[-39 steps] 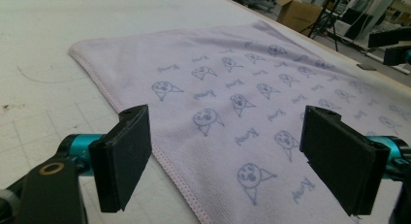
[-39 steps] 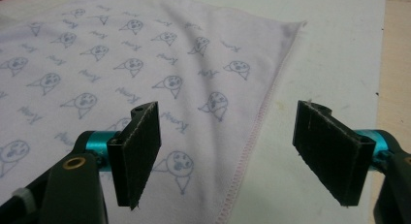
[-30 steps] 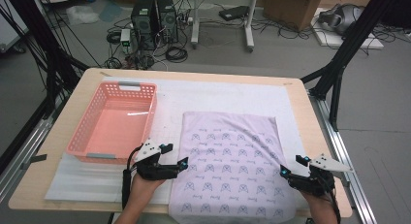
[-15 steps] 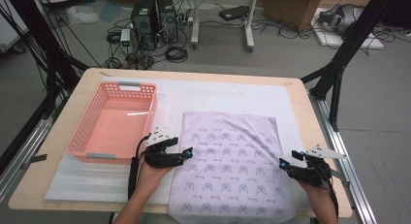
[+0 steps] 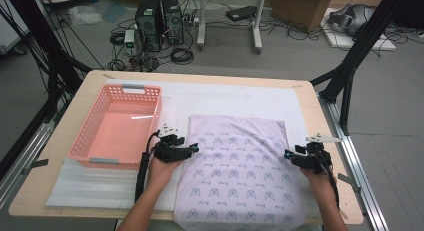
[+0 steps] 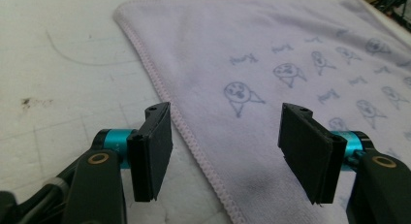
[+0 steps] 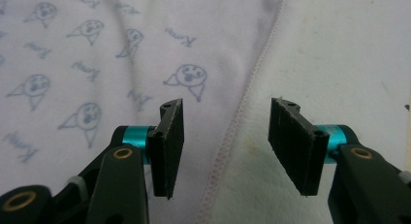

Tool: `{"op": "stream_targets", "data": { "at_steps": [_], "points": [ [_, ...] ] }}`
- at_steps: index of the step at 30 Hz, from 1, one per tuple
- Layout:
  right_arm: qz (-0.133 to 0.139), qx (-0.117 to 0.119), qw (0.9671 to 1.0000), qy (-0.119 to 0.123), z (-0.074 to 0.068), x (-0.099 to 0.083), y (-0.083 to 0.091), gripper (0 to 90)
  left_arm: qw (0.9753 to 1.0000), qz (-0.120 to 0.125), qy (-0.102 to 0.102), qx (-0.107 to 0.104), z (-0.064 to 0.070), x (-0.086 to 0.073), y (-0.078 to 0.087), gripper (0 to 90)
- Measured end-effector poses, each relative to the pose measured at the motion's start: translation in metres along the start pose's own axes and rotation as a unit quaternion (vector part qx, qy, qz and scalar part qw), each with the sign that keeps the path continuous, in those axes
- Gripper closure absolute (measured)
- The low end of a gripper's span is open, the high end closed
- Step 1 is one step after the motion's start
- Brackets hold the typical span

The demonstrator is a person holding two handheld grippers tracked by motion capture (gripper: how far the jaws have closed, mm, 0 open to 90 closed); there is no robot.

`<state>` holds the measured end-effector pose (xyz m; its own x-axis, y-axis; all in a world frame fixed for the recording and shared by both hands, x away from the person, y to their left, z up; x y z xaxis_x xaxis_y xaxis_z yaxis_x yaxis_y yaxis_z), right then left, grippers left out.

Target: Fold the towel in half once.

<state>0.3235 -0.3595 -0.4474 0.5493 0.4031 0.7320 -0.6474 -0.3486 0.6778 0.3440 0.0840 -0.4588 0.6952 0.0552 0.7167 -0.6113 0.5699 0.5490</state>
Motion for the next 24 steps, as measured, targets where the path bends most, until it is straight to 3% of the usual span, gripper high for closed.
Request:
{"op": "stream_targets", "data": {
  "at_steps": [3,6,8,9,11,15,16,18,20,22,24],
  "points": [
    [-0.017,-0.005,0.9998,0.009,-0.002,0.004,-0.009,46.6,0.9983,-0.016,-0.048,0.03,0.01,0.001,-0.007,38.6],
    [-0.025,-0.022,0.9993,0.016,-0.005,0.006,-0.01,50.2,0.9928,-0.015,-0.094,0.072,0.018,-0.002,-0.009,45.6],
    [-0.026,-0.026,0.9991,0.022,-0.007,0.006,-0.01,54.1,0.9918,-0.012,-0.102,0.076,0.02,-0.003,-0.01,48.6],
    [-0.027,-0.025,0.999,0.024,-0.008,0.006,-0.009,60.4,0.9918,-0.012,-0.103,0.075,0.02,-0.003,-0.01,51.1],
    [-0.028,-0.014,0.999,0.032,-0.012,0.008,-0.009,75.3,0.9926,-0.009,-0.1,0.069,0.019,-0.003,-0.009,61.5],
    [-0.027,0.0,0.9993,0.028,-0.015,0.008,-0.009,86.0,0.9927,-0.014,-0.109,0.051,0.02,-0.003,-0.009,84.4],
    [-0.026,0.004,0.9994,0.023,-0.014,0.008,-0.009,86.7,0.9934,-0.015,-0.102,0.05,0.02,-0.003,-0.009,85.5],
    [-0.023,0.001,0.9994,0.025,-0.013,0.008,-0.009,87.5,0.9971,-0.021,-0.058,0.044,0.016,0.001,-0.009,86.4],
    [-0.023,-0.024,0.9988,0.036,-0.011,0.009,-0.009,87.8,0.9974,-0.011,-0.047,0.053,0.015,0.006,-0.008,86.7],
    [-0.012,-0.026,0.9995,0.011,-0.002,0.008,-0.008,87.9,0.9988,0.001,-0.025,0.042,0.014,0.014,-0.006,86.7],
    [-0.001,-0.023,0.9997,-0.01,0.006,0.009,-0.007,88.0,0.999,0.01,-0.022,0.038,0.016,0.024,-0.005,86.7]
  ]
}}
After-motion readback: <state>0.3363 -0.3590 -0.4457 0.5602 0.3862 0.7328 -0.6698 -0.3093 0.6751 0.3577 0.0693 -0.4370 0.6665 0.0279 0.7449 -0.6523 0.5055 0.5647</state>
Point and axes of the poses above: each handheld gripper's, and its own axes: y roughly backward along the jaws, x roughly out of its top, z roughly to its right, the point moved 1 cm from there along -y, roughly forward along the jaws, and after that the axes turned 12 degrees about y, right-handed, at the moved point
